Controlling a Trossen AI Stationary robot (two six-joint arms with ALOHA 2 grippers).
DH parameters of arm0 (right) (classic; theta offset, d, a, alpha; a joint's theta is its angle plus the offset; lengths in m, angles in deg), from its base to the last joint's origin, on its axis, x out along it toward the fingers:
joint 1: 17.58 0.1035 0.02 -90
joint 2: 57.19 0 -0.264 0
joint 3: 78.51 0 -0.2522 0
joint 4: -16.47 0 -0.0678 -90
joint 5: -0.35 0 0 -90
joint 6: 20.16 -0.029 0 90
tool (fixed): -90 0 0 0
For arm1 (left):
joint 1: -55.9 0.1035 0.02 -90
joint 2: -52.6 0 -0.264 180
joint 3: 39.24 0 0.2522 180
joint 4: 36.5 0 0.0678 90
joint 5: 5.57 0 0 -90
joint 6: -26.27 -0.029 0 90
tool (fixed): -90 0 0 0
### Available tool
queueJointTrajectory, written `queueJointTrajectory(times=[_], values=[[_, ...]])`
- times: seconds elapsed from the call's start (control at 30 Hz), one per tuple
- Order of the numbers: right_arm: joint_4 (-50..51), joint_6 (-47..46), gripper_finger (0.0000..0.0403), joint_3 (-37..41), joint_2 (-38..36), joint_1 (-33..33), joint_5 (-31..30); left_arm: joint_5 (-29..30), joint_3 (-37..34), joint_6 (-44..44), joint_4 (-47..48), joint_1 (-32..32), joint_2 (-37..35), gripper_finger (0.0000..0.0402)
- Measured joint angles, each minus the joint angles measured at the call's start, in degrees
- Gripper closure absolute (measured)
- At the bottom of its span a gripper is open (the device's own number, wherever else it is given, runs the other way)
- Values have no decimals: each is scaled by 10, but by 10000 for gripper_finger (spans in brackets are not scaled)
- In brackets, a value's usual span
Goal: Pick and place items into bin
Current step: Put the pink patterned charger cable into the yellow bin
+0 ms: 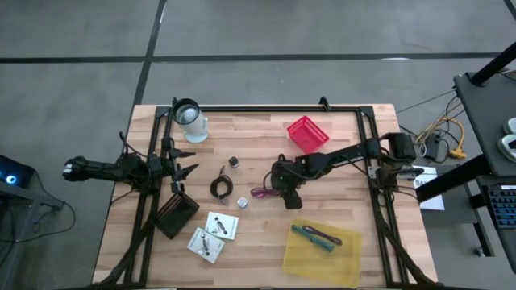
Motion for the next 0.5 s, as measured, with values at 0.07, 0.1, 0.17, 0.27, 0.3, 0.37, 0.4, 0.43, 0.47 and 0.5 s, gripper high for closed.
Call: queueJointTrajectory(times=[0.07,0.1,0.17,0.27,0.3,0.37,0.4,0.43,0.47,0.5], values=[[0,-2,203,1,0,1,0,0,0,0,0,0,0,242],[0,-3,204,1,0,1,0,0,0,0,0,0,0,242],[0,-2,208,1,0,1,0,0,0,0,0,0,0,242],[0,3,216,3,0,0,-12,0,0,0,0,0,0,242],[0,2,218,3,0,1,-22,0,0,0,0,0,0,242],[0,2,223,6,0,0,-33,0,0,0,0,0,0,242],[0,3,226,8,0,0,-33,0,0,0,0,0,0,242],[0,4,228,9,0,0,-33,0,0,0,0,0,0,242],[1,4,230,11,0,-1,-33,0,0,0,0,0,0,242],[0,4,231,12,0,-1,-33,0,0,0,0,0,0,242]])
